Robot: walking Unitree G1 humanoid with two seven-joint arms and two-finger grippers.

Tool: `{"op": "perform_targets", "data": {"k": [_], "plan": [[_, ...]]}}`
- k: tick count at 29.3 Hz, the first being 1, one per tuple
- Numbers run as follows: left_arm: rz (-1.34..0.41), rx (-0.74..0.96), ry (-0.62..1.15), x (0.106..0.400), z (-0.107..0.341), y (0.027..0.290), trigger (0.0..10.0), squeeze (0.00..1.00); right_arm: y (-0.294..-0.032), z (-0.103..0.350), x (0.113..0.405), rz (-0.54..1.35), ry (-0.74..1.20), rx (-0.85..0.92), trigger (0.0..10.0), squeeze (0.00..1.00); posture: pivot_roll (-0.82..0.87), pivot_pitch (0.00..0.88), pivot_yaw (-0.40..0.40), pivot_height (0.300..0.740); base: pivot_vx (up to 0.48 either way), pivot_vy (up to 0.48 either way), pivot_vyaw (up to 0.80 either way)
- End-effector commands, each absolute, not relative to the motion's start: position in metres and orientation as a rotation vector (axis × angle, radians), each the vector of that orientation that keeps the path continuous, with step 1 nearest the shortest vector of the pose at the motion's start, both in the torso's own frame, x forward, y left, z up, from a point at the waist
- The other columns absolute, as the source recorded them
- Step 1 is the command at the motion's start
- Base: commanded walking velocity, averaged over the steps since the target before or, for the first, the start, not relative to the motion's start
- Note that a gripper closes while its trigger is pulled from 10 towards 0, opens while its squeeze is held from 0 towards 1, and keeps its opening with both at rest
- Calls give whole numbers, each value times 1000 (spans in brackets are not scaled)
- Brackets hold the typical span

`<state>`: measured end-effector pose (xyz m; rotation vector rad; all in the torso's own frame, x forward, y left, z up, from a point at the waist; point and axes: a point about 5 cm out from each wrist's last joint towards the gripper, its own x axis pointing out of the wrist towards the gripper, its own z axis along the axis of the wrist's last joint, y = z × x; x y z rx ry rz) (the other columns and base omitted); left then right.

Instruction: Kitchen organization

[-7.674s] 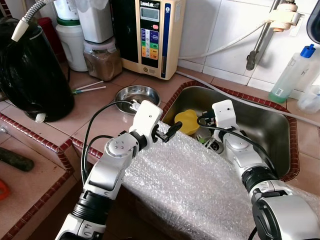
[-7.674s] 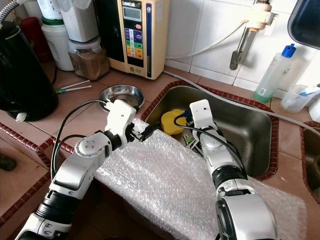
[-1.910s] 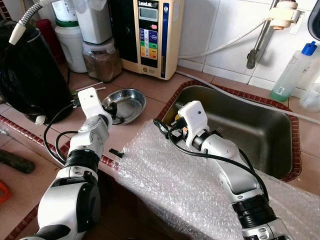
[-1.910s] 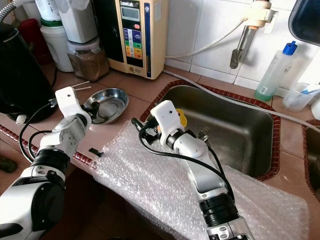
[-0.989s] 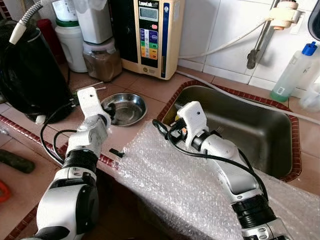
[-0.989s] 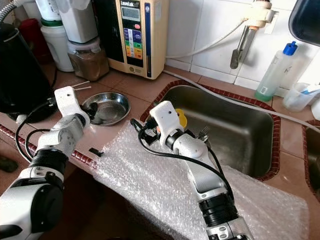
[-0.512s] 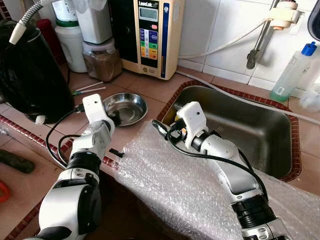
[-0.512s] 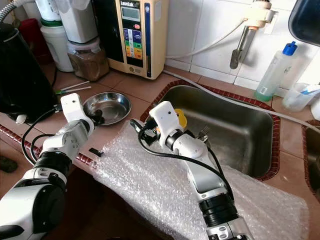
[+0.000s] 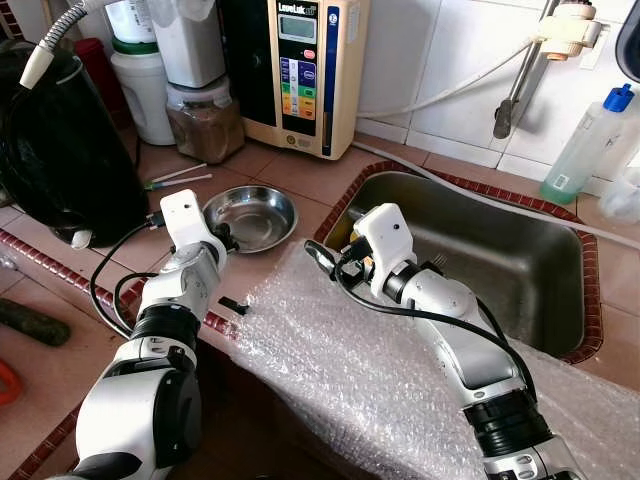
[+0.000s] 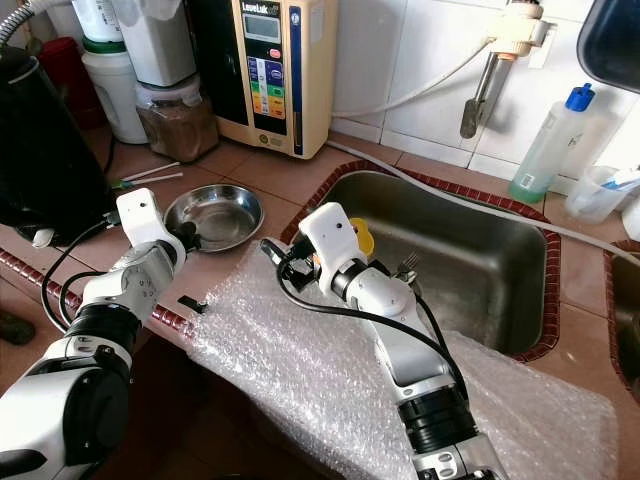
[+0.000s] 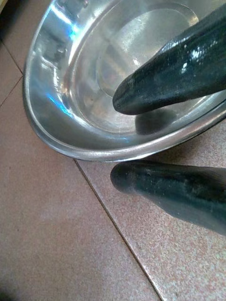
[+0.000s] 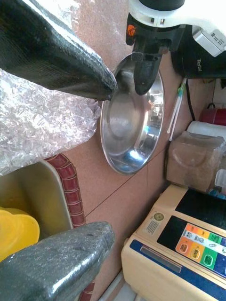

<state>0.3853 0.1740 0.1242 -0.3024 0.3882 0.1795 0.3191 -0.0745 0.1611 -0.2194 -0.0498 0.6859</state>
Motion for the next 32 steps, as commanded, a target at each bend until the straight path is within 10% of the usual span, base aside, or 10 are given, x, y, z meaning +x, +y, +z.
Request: {"op": "perform_targets", "data": {"k": [1,32], "plan": [[181,-284,404,384,120,174,0,0,-75,162,321,684,-44,-222,10000,184,69,0,8,740,0,0,0],[173,-321,36,390,155,168,0,0,-77,161,325,652,-42,-167,10000,169,55,0,4,740,0,0,0]]}}
